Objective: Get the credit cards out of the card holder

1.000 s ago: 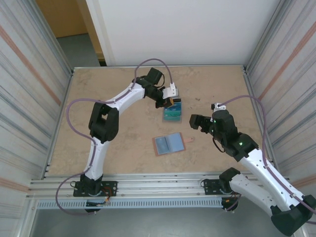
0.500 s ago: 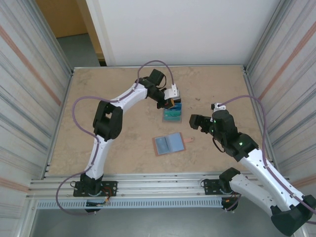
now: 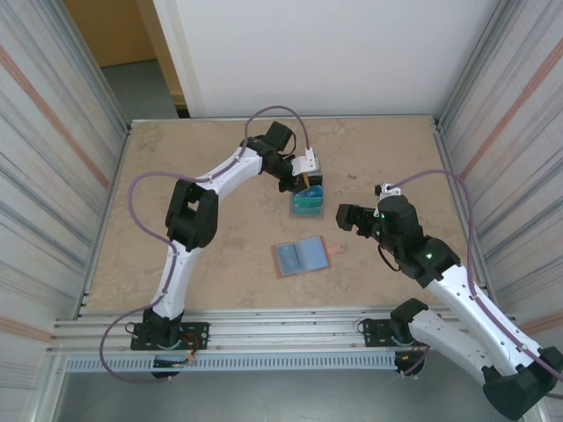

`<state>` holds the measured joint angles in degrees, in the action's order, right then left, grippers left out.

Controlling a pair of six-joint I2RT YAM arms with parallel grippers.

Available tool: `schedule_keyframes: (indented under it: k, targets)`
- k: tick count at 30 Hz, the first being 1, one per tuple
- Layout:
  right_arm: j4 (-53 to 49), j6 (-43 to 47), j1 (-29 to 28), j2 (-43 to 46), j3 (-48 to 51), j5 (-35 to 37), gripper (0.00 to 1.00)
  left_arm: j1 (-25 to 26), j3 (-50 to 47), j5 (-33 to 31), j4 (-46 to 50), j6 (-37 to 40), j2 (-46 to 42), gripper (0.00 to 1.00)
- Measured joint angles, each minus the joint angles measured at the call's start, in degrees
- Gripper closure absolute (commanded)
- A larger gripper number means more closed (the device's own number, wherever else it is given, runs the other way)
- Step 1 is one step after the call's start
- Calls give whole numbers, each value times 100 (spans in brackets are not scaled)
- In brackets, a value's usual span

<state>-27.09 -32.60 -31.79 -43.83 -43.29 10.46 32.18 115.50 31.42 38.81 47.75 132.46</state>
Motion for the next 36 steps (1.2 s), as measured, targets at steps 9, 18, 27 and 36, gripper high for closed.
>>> schedule_keyframes:
  k: [9,18,27,36]
  targets:
    - [4,2,0,-15,0,-42,1,0,0,-17,44,-17,-9,82]
    - [-4,48,-236,-269,0,-72,11,2,-1032,0,-247,-468,-1261,63]
    - [-245,175,-844,-782,-105,186,22,7,-3554,-422,-1764,-1818,-3718,20]
    - [-269,166,-1453,-1567,-129,317,34,219,-6157,-2138,-2577,-3661,-5637,1]
